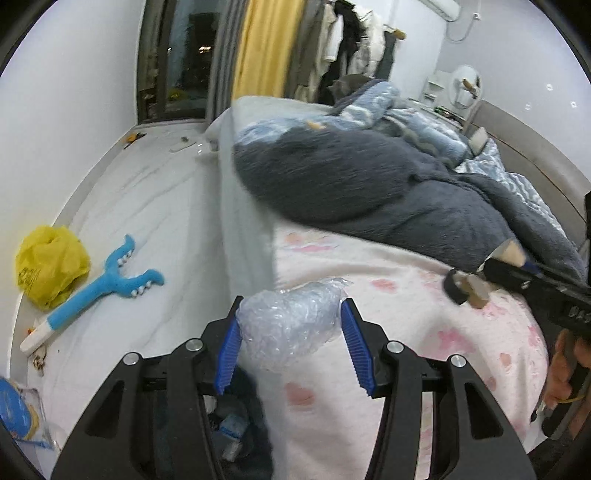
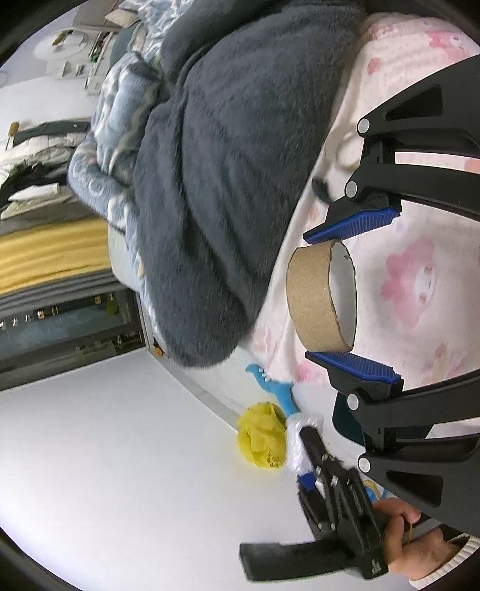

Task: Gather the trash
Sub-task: 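Lift the tape roll with the right tool while the left tool carries the bubble wrap to the bin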

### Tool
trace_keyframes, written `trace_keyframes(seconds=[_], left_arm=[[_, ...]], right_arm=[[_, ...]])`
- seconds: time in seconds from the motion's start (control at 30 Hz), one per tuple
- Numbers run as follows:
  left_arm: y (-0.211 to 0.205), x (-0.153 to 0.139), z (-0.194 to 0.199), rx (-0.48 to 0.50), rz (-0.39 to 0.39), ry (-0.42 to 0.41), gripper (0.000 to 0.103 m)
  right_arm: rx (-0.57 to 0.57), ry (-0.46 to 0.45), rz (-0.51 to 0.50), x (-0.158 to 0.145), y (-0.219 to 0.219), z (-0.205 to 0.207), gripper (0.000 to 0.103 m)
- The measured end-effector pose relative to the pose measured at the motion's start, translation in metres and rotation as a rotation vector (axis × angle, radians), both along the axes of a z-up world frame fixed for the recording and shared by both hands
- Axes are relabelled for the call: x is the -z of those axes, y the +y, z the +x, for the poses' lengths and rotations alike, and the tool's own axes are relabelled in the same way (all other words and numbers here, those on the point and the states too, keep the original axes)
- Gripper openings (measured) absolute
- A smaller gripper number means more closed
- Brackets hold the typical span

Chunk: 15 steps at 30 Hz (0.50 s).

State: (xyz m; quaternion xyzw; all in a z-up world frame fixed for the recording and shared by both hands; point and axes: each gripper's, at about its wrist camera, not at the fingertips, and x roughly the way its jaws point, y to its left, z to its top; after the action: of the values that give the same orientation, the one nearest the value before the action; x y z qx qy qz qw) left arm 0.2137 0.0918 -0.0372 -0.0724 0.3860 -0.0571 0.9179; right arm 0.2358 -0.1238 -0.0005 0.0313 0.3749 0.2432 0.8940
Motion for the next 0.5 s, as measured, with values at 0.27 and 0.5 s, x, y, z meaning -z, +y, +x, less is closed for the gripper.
trace_keyframes(seconds=[0.27, 0.5], left_arm=[[0.025, 0.013, -0.011, -0.028, 0.019, 0.045, 0.055], [0.055, 0.037, -0.023, -0.067, 0.0, 0.108, 0.055]], right_arm=[[-0.046, -0.007, 0.008, -0.01, 0.04, -0.013, 0.058], [-0.085, -0.007, 0.02, -0.015, 0.071, -0.027, 0.058]])
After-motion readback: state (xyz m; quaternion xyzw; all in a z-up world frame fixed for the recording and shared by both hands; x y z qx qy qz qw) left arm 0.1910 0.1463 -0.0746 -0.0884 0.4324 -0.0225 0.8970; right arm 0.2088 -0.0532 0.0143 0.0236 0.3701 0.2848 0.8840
